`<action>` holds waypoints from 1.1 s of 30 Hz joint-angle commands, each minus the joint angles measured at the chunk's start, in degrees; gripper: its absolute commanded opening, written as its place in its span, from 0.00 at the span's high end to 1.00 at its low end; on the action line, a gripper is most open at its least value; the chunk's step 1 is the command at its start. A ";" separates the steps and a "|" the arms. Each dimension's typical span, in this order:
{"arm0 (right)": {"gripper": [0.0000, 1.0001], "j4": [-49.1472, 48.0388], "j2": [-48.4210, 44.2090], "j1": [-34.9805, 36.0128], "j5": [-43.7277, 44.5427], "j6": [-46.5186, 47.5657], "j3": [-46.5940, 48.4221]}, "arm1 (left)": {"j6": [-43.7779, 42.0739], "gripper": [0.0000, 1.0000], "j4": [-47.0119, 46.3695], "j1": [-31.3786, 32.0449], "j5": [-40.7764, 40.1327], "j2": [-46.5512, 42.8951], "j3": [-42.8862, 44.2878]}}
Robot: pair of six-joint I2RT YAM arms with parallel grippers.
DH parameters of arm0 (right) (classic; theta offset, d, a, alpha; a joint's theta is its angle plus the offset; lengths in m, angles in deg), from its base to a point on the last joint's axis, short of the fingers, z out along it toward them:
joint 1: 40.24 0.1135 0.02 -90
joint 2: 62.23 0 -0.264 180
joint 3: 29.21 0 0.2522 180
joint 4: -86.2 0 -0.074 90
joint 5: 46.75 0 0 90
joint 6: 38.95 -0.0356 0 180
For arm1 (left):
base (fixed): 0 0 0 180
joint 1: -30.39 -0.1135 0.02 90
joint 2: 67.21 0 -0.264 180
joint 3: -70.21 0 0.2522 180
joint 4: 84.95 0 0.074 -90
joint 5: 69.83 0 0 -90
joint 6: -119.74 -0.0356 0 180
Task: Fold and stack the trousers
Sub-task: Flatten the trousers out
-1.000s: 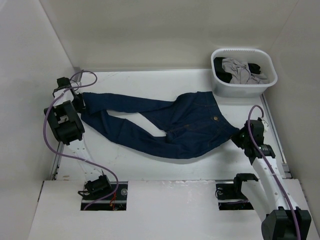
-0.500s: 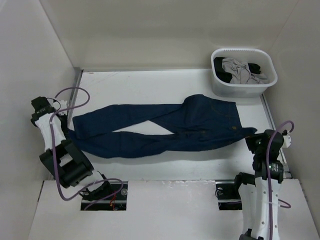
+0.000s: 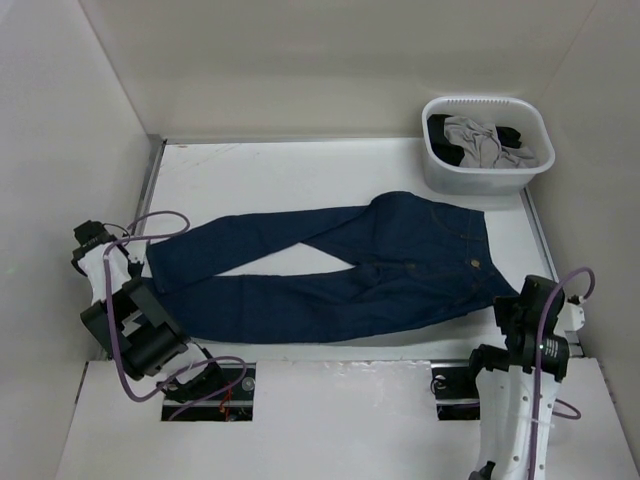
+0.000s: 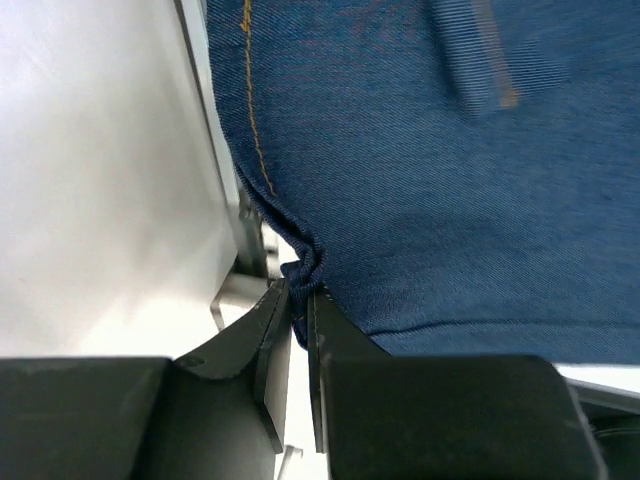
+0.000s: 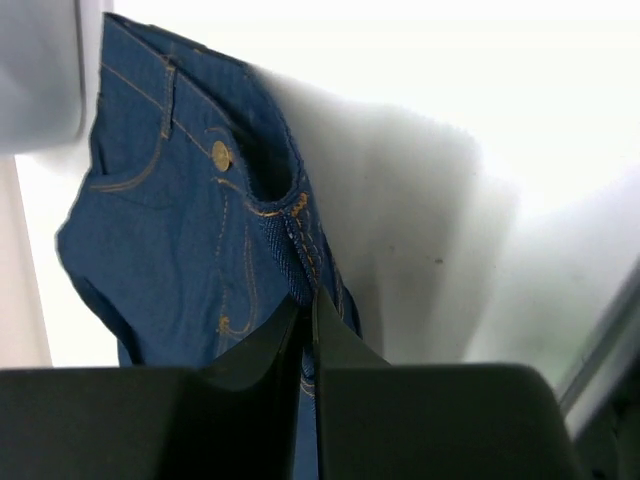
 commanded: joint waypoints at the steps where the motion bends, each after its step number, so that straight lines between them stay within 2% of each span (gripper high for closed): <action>1: 0.89 8.78 1.69 0.40 6.25 -2.63 7.42 | -5.44 0.94 -1.74 -2.09 -3.36 -2.32 -2.26; 2: 0.87 10.11 1.69 0.31 6.96 -2.37 8.39 | -5.53 0.93 -1.74 -2.18 -3.36 -2.41 -2.44; 3: 0.77 12.47 1.17 0.14 8.27 -1.85 10.23 | -5.79 0.89 -1.74 -2.62 -3.45 -2.50 -2.61; 4: 0.59 14.33 0.55 -0.04 9.41 -1.32 11.81 | -6.06 0.85 -1.65 -2.97 -3.45 -2.59 -2.62; 5: 0.02 16.26 -0.06 -0.13 10.56 -0.36 13.66 | -6.49 0.76 -1.48 -3.49 -3.45 -2.67 -2.53; 6: 0.00 18.19 -0.15 -0.13 11.79 1.66 15.94 | -7.02 0.62 -1.56 -4.11 -3.45 -2.94 -1.92; 7: 0.00 18.82 0.11 -0.04 12.15 3.07 17.18 | -7.46 0.53 -1.82 -4.64 -3.45 -3.29 -1.13; 9: 0.00 19.09 0.81 0.22 12.33 5.36 19.12 | -7.73 0.42 -3.14 -5.34 -2.84 -4.08 2.37; 12: 0.00 16.12 1.95 -0.22 11.10 5.98 20.00 | -7.99 0.39 -3.32 -2.20 0.66 -6.01 7.83; 16: 0.00 1.04 8.00 3.02 1.11 5.81 13.26 | -6.85 0.36 -0.78 12.98 6.47 -6.28 9.52; 19: 0.00 -12.06 15.37 10.12 -2.87 5.98 8.59 | -8.15 0.36 0.19 22.83 5.61 -5.31 4.01; 22: 0.00 -17.81 21.10 16.90 -2.70 6.59 7.26 | -14.55 0.36 0.81 25.06 1.23 -5.92 -1.88; 27: 0.00 -26.68 26.82 26.49 -2.26 6.25 3.40 | -21.17 0.36 -3.04 23.93 -2.48 -6.28 -6.13; 33: 0.00 -31.53 30.51 28.79 -2.09 4.93 -0.03 | -20.73 0.37 -4.73 23.40 -2.05 -3.03 -4.47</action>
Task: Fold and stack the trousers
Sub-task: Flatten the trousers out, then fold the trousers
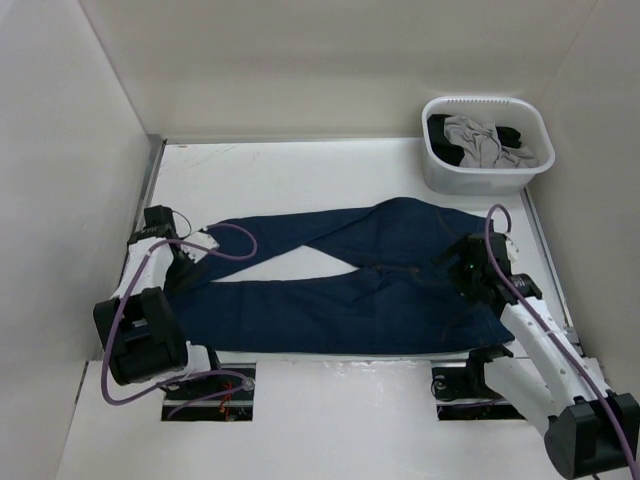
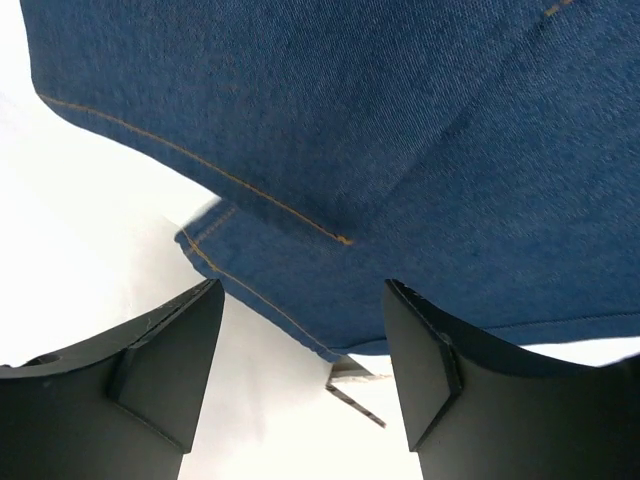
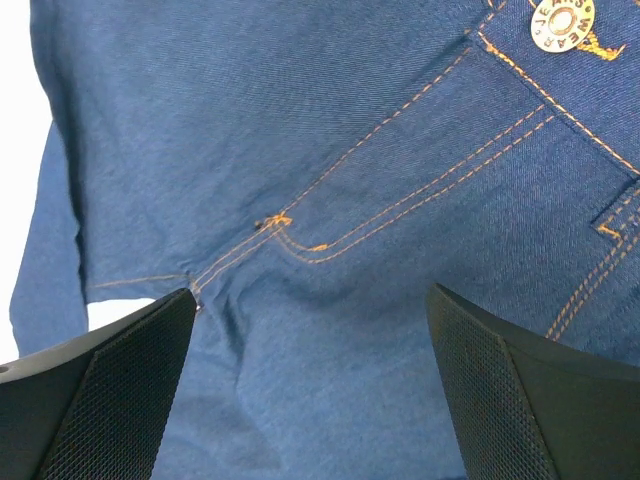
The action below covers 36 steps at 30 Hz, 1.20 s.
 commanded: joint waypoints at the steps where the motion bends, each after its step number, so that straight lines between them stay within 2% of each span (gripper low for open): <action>1: 0.00 -6.62 1.93 0.57 0.25 -0.54 -1.30 | -2.57 0.37 -0.97 -0.60 0.16 1.45 2.79; 5: 0.00 -4.34 4.57 -1.45 1.56 -1.94 -1.83 | -6.87 0.37 5.35 0.80 -1.15 6.54 6.66; 7: 0.00 -4.33 5.18 -2.85 3.40 -3.17 -1.74 | -9.50 0.37 8.78 2.99 -4.13 10.93 9.29; 11: 0.00 -4.68 6.06 -3.82 4.99 -3.70 -0.52 | -12.85 0.40 12.13 3.44 -12.30 17.26 11.06; 15: 0.00 -4.25 5.98 -5.05 7.98 -3.00 1.24 | -14.61 0.41 13.19 3.96 -13.90 18.42 11.06; 18: 0.00 -5.12 9.56 -7.77 10.88 3.48 5.79 | -15.58 0.40 12.93 5.37 -15.56 18.42 9.57; 21: 0.00 -8.01 18.95 -8.31 11.77 17.00 13.87 | -16.11 0.41 12.48 6.34 -16.88 19.47 8.78; 23: 0.00 -8.29 25.37 -8.22 11.59 23.43 18.80 | -15.85 0.49 12.92 6.43 -17.59 20.79 9.38; 26: 0.00 -8.90 35.04 -8.22 10.10 29.86 25.13 | -14.01 0.82 14.68 6.17 -17.15 22.37 11.49; 28: 0.00 -8.99 40.06 -8.83 10.01 31.27 27.78 | -12.43 0.92 15.03 5.38 -16.89 22.81 13.07; 32: 0.00 -8.81 46.66 -12.52 11.50 31.37 31.12 | -8.91 0.99 11.70 3.44 -13.21 20.80 17.46; 36: 0.00 -8.03 52.28 -16.56 11.50 30.93 35.51 | -5.48 1.00 9.41 0.81 -9.52 18.34 22.74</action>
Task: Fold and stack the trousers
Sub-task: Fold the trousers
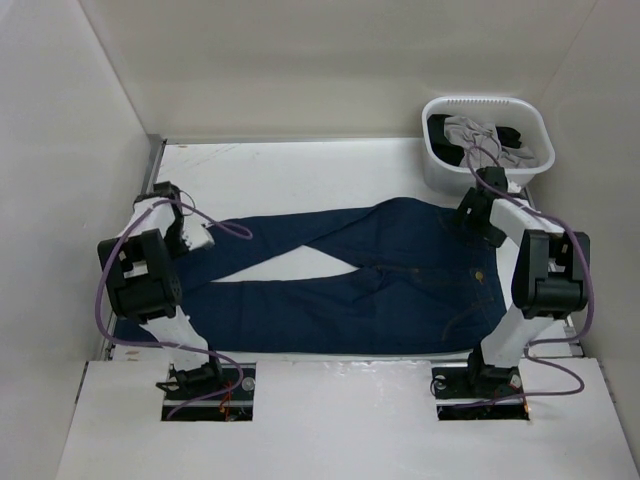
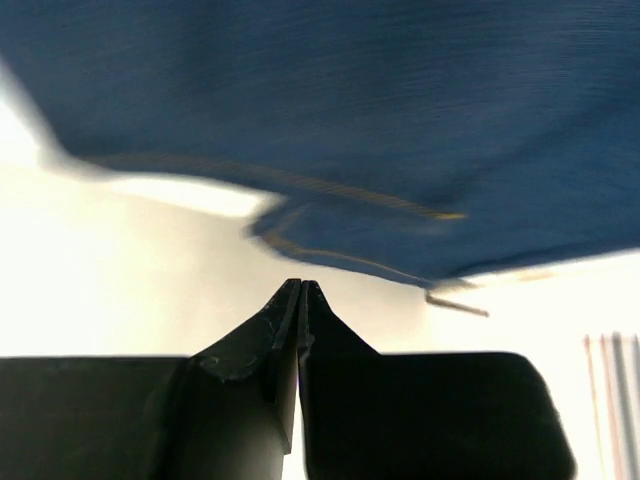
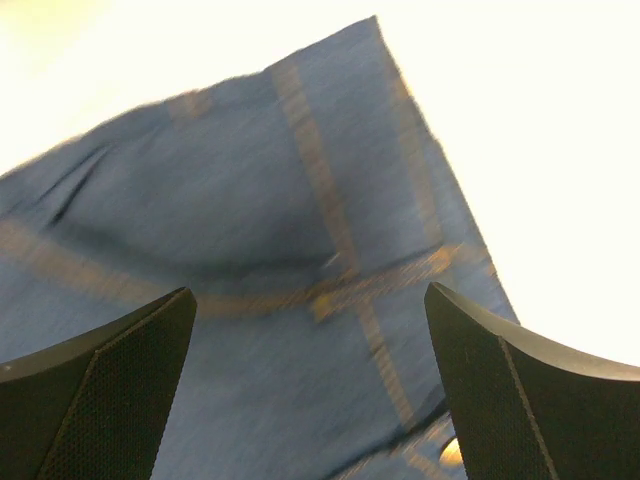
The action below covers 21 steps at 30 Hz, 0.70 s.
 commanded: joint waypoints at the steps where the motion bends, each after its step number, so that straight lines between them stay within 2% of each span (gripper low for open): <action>1: 0.00 0.02 2.89 -3.32 1.56 1.42 6.25 | 4.09 1.00 -1.89 -2.32 4.66 -5.16 5.74; 6: 0.00 -0.06 6.32 -5.96 1.47 3.26 10.91 | 7.35 1.00 -2.95 -4.17 7.39 -7.80 10.05; 10: 0.00 1.59 10.10 -5.97 0.68 6.95 16.09 | 8.06 0.99 -1.90 -4.09 7.56 -8.16 9.19; 13: 0.00 6.08 13.27 -5.79 1.03 9.06 20.40 | 6.04 0.86 2.84 -1.72 11.77 -11.13 5.41; 15: 0.00 8.27 14.50 -5.26 1.55 9.51 22.08 | 5.07 0.65 3.12 2.14 12.84 -13.77 1.55; 16: 0.00 8.89 14.85 -5.18 2.25 8.90 22.43 | 4.72 0.50 2.68 4.07 11.53 -14.30 -0.21; 17: 0.00 9.51 14.86 -4.91 2.61 7.24 22.43 | 4.37 0.44 1.89 5.48 9.95 -14.39 -1.70; 21: 0.00 10.57 13.37 -4.56 -0.19 -1.64 19.37 | 4.80 0.40 -3.47 6.73 4.49 -12.03 -3.92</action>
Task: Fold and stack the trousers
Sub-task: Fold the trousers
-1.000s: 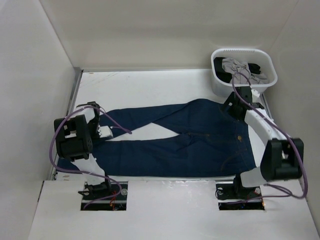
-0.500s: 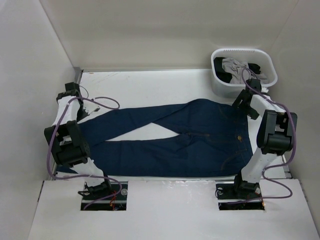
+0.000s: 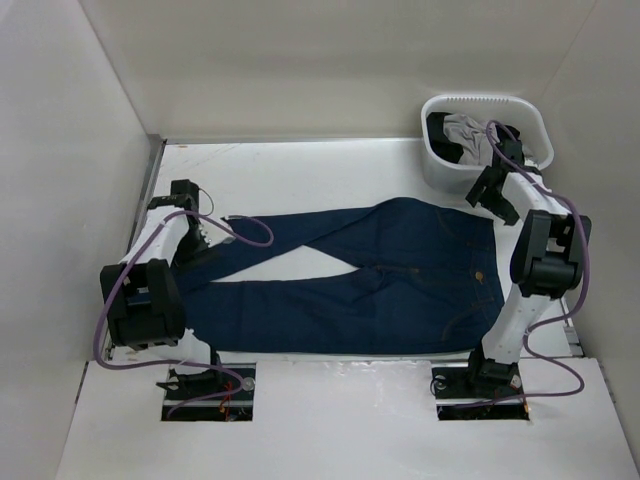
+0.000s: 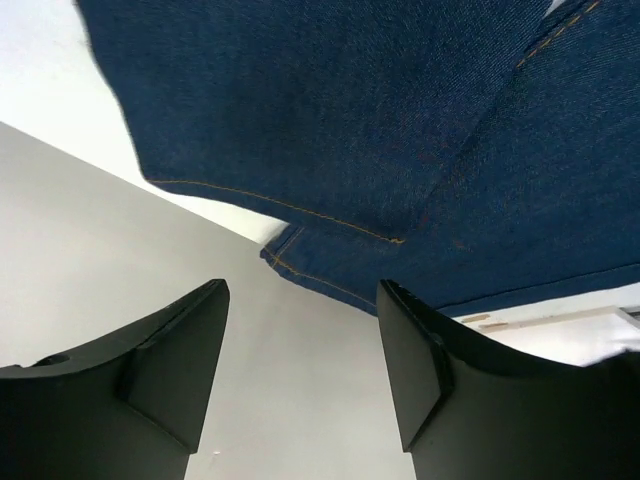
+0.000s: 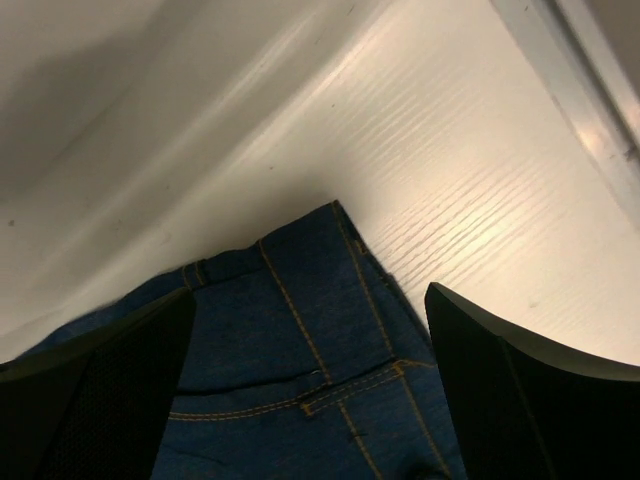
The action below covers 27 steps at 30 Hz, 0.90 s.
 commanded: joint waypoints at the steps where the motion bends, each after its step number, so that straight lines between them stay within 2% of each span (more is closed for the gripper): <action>1: 0.00 1.02 0.34 1.47 -2.25 -7.18 -2.80 | -0.48 0.40 -3.02 -0.90 -3.29 0.28 -0.70; 6: 0.00 -8.81 -10.10 3.49 -3.67 -19.64 -15.18 | -4.42 0.40 -3.63 0.14 -3.73 0.29 -4.12; 8: 0.00 -12.50 -13.89 4.90 -3.06 -25.88 -19.75 | -7.15 0.32 -4.16 0.94 -4.52 0.28 -5.01; 10: 0.00 -14.97 -16.36 5.95 -1.22 -32.56 -23.36 | -9.09 0.31 -4.77 0.77 -5.66 1.16 -5.19; 14: 0.00 -14.28 -19.79 7.01 2.48 -49.95 -27.94 | -13.56 0.31 -1.62 -1.16 -7.59 2.04 -4.75; 15: 0.00 -13.23 -20.84 7.10 2.83 -56.87 -29.17 | -15.06 0.31 -0.39 -1.25 -7.86 2.04 -4.66; 18: 0.00 -10.77 -21.47 7.10 3.36 -68.33 -29.89 | -17.09 0.30 2.16 -0.99 -7.52 2.04 -4.13; 22: 0.00 -7.87 -19.01 7.10 6.17 -69.87 -25.59 | -13.25 0.30 2.18 -1.95 -5.06 5.46 -1.59; 27: 0.00 -8.21 -18.30 7.10 5.21 -69.51 -26.36 | 3.35 0.28 -6.34 -9.06 -1.98 13.19 8.85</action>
